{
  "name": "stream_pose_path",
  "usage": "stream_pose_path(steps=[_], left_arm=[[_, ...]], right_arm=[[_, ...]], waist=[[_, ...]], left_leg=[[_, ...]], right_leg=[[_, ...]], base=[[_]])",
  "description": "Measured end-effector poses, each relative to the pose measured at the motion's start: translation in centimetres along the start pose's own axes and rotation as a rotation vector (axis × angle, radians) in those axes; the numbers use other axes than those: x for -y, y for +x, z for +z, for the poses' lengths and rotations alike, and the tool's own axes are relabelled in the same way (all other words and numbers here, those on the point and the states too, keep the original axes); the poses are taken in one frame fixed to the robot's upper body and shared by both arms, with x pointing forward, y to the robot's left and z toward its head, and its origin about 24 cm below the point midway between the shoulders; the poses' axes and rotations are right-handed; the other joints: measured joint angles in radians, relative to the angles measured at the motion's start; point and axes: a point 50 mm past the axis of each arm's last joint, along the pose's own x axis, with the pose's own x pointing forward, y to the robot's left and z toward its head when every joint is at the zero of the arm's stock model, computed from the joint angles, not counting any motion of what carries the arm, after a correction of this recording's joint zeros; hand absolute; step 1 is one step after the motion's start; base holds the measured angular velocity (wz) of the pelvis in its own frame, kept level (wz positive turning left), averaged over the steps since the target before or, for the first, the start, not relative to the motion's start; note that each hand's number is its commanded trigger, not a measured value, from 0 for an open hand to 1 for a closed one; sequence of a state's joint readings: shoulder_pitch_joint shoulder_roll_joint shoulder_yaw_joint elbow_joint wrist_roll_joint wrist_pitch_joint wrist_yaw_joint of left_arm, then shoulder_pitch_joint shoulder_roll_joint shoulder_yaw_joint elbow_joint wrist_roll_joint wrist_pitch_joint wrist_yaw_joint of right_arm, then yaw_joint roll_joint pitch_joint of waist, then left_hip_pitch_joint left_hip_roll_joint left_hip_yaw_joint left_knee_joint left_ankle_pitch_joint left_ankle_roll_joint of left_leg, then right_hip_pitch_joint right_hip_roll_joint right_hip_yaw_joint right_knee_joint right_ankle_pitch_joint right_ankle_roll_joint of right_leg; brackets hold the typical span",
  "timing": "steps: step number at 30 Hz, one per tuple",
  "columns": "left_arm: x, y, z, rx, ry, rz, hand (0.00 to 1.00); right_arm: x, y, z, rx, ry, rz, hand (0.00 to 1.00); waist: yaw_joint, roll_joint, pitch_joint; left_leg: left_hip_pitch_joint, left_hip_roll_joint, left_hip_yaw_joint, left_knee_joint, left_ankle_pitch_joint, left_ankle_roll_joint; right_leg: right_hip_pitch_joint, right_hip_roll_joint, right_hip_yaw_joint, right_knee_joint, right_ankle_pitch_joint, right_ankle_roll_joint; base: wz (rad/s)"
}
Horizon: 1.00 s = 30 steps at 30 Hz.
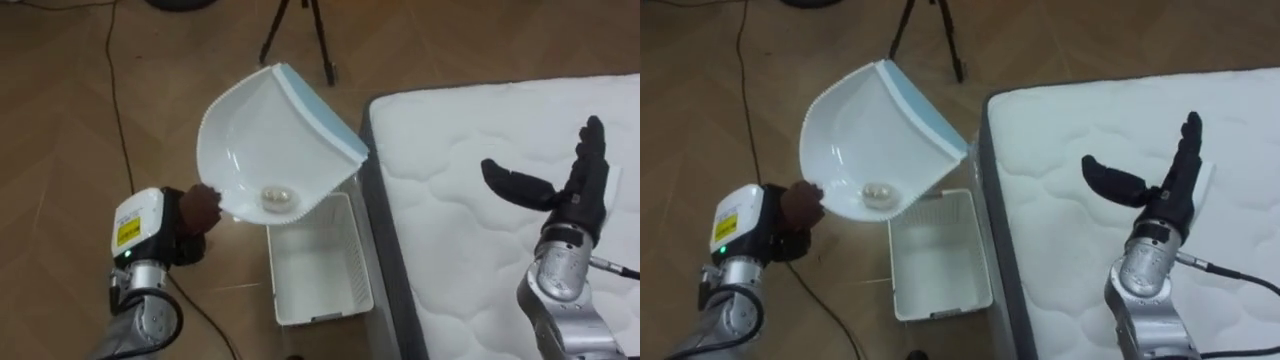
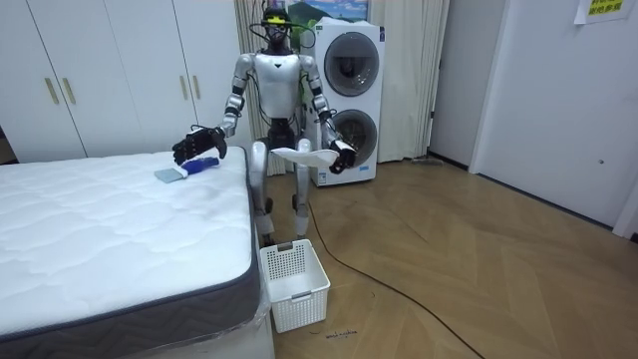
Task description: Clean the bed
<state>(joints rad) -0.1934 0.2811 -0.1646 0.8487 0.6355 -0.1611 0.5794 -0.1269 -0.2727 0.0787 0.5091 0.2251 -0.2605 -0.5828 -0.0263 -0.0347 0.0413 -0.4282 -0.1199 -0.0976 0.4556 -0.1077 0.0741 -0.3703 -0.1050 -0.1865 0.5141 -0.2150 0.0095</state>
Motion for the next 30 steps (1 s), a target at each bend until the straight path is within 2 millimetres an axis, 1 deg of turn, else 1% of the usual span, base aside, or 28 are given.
stream_pose_path(steps=[1, 2, 5, 8, 11, 14, 15, 16, 18, 21, 23, 24, 27, 29, 30], left_arm=[[-0.1, 0.2, 0.0, 0.001, 0.002, 0.002, 1.00], [-0.2, 0.4, 0.0, 0.001, 0.005, 0.002, 1.00], [-0.6, 1.1, -0.2, -0.007, 0.023, 0.003, 1.00], [-0.9, 1.5, -0.6, -0.019, 0.049, -0.002, 1.00], [-2.0, 1.9, -1.4, -0.016, 0.098, 0.010, 1.00], [-2.5, 2.2, -1.9, -0.016, 0.157, 0.001, 1.00], [-2.7, 2.3, -2.0, -0.014, 0.171, 0.001, 1.00], [-2.8, 2.3, -2.2, -0.011, 0.186, -0.002, 1.00], [-2.9, 2.3, -2.6, -0.014, 0.214, -0.013, 1.00], [-3.3, 2.2, -3.3, -0.017, 0.277, -0.027, 1.00], [-3.6, 2.3, -3.7, -0.017, 0.306, -0.036, 1.00], [-3.7, 2.3, -3.9, -0.021, 0.320, -0.051, 1.00], [-4.6, 2.7, -4.3, -0.014, 0.390, -0.073, 1.00], [-5.3, 3.0, -4.5, -0.011, 0.435, -0.089, 1.00], [-5.6, 3.2, -4.5, -0.002, 0.462, -0.097, 1.00]], right_arm=[[0.0, 0.1, 0.0, 0.000, -0.001, -0.006, 0.00], [0.0, 0.1, 0.0, -0.002, -0.001, -0.005, 0.00], [-0.5, 0.2, 0.1, 0.000, -0.006, 0.009, 0.00], [-0.8, 0.3, 0.3, 0.015, -0.026, 0.022, 0.00], [-1.2, 0.4, 0.5, 0.036, -0.053, 0.040, 0.00], [-1.5, 0.4, -0.1, 0.031, -0.103, 0.059, 0.00], [-1.5, 0.4, -0.1, 0.032, -0.105, 0.058, 0.00], [-1.4, 0.3, -0.2, 0.031, -0.109, 0.055, 0.00], [-1.6, -0.1, -0.5, 0.033, -0.133, 0.064, 0.00], [-2.1, -0.6, -0.9, 0.038, -0.171, 0.099, 0.00], [-2.2, -0.7, -1.0, 0.042, -0.188, 0.112, 0.00], [-2.0, -0.8, -1.2, 0.042, -0.206, 0.114, 0.00], [-1.8, -0.9, -1.6, 0.036, -0.225, 0.115, 0.00], [-1.6, -0.9, -2.0, 0.020, -0.245, 0.131, 0.00], [-1.2, -0.9, -2.3, 0.013, -0.262, 0.136, 0.00]], waist=[[0.000, 0.010, -0.0007], [0.000, 0.012, -0.0005], [0.005, 0.019, -0.0010], [0.004, 0.022, -0.0001], [0.000, 0.024, 0.0003], [-0.003, 0.039, 0.0078], [0.000, 0.048, 0.0124], [-0.001, 0.055, 0.0121], [0.002, 0.058, 0.0118], [-0.010, 0.062, 0.0120], [-0.030, 0.075, 0.0166], [-0.051, 0.084, 0.0189], [-0.067, 0.101, 0.0160], [-0.079, 0.106, 0.0155], [-0.083, 0.119, 0.0176]], left_leg=[[-0.016, 0.007, 0.008, 0.006, 0.000, -0.001], [-0.022, 0.010, 0.010, 0.004, 0.000, -0.002], [-0.047, 0.013, 0.014, 0.004, 0.000, -0.001], [-0.056, 0.009, 0.014, -0.006, -0.001, -0.001], [-0.079, 0.007, 0.013, -0.010, -0.003, 0.001], [-0.107, 0.007, 0.011, -0.008, -0.005, 0.005], [-0.126, 0.006, 0.010, -0.005, -0.005, 0.006], [-0.146, 0.004, 0.010, -0.004, -0.005, 0.006], [-0.162, -0.001, 0.012, -0.004, -0.005, 0.006], [-0.185, -0.003, 0.011, 0.006, -0.005, 0.006], [-0.198, -0.010, 0.000, 0.014, -0.005, 0.006], [-0.204, -0.020, -0.007, 0.020, -0.006, 0.008], [-0.243, -0.037, -0.012, 0.036, -0.007, 0.012], [-0.258, -0.051, -0.012, 0.051, -0.006, 0.015], [-0.266, -0.057, -0.011, 0.057, -0.005, 0.016]], right_leg=[[-0.005, 0.000, -0.019, -0.009, -0.002, -0.006], [-0.007, 0.000, -0.028, -0.014, 0.000, -0.009], [-0.027, 0.003, -0.028, -0.015, 0.008, -0.013], [-0.034, 0.002, -0.037, -0.014, 0.005, -0.013], [-0.055, 0.000, -0.042, -0.015, 0.002, -0.013], [-0.080, -0.001, -0.050, -0.015, 0.002, -0.013], [-0.099, -0.002, -0.054, -0.012, 0.002, -0.012], [-0.120, -0.008, -0.061, -0.005, 0.002, -0.013], [-0.144, -0.016, -0.061, 0.010, -0.004, -0.014], [-0.168, -0.018, -0.063, 0.020, -0.009, -0.013], [-0.173, -0.031, -0.080, 0.027, -0.017, -0.013], [-0.178, -0.038, -0.088, 0.044, -0.026, -0.008], [-0.226, -0.058, -0.086, 0.089, -0.042, -0.003], [-0.252, -0.072, -0.073, 0.124, -0.057, 0.002], [-0.268, -0.079, -0.062, 0.148, -0.060, 0.003]], base=[[0.42], [0.18], [0.11], [0.11], [0.06], [0.07], [0.04], [0.00], [0.00], [0.06], [0.25], [0.30], [0.16], [0.13], [0.17]])
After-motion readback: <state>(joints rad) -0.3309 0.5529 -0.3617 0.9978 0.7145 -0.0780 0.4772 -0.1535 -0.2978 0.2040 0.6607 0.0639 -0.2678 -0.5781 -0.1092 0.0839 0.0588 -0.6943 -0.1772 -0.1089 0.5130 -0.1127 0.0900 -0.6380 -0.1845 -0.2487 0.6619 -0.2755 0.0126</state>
